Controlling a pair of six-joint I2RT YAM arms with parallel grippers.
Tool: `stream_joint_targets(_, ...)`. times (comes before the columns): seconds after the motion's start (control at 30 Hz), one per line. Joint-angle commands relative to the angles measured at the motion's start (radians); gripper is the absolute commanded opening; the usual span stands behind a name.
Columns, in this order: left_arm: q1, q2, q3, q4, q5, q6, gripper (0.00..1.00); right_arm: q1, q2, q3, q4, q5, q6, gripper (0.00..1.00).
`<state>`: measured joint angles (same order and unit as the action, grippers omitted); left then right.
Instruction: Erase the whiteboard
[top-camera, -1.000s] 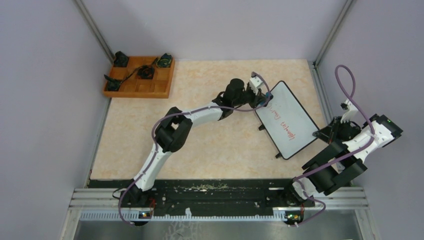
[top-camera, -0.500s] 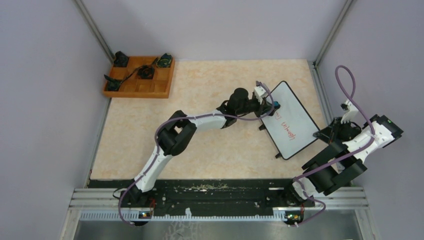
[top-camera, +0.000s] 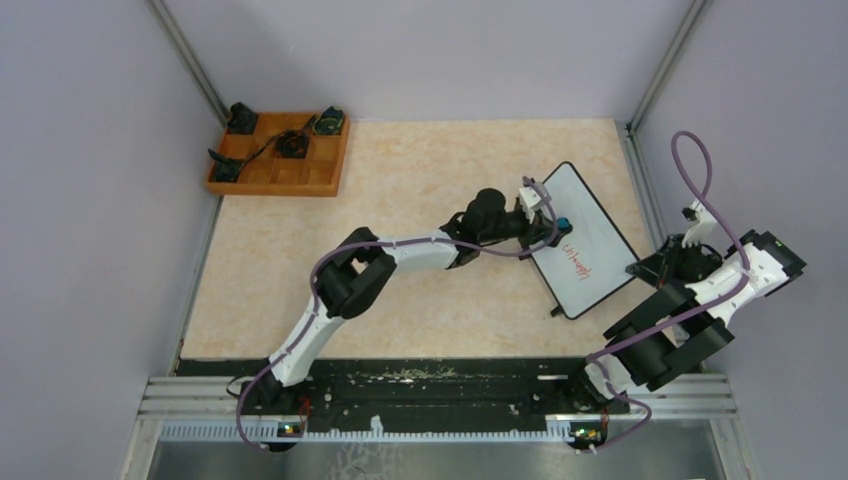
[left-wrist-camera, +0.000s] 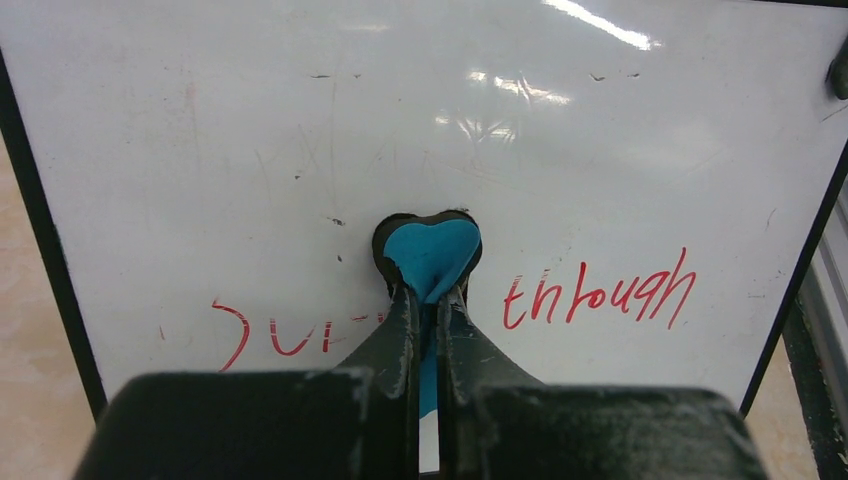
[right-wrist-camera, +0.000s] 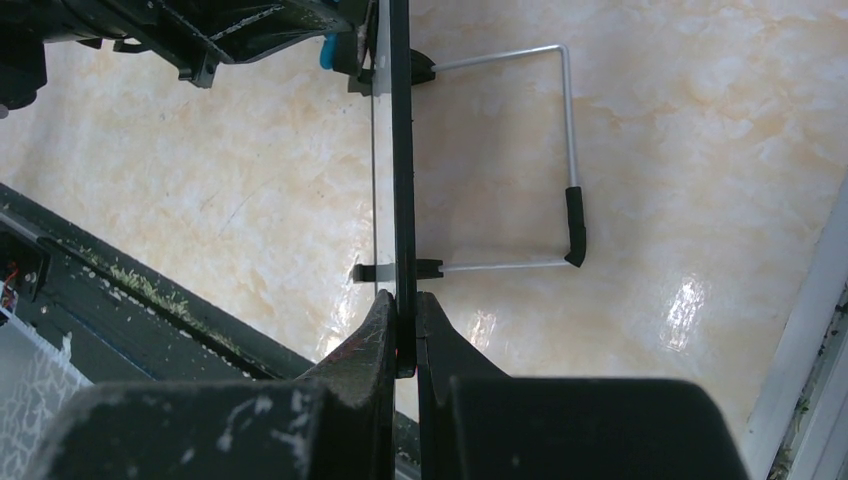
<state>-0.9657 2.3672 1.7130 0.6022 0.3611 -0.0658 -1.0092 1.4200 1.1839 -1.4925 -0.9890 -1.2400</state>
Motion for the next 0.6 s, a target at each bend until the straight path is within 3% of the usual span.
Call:
stream_joint_targets(0.0, 0.033, -0.022, 0.014, -0.030, -0.033, 0.042, 0.00, 0.014, -0.029, -0.041, -0.008, 0.098, -0.106, 0.00)
stream_joint_targets(0.27, 0.065, 0.042, 0.119, -0.124, -0.070, 0.101, 0.00, 0.015, -0.039, -0.050, -0.008, 0.103, -0.109, 0.00)
stream_joint_targets(0.57, 0.081, 0.048, 0.098, -0.135, -0.101, 0.121, 0.00, 0.024, -0.041, -0.048, -0.008, 0.099, -0.102, 0.00)
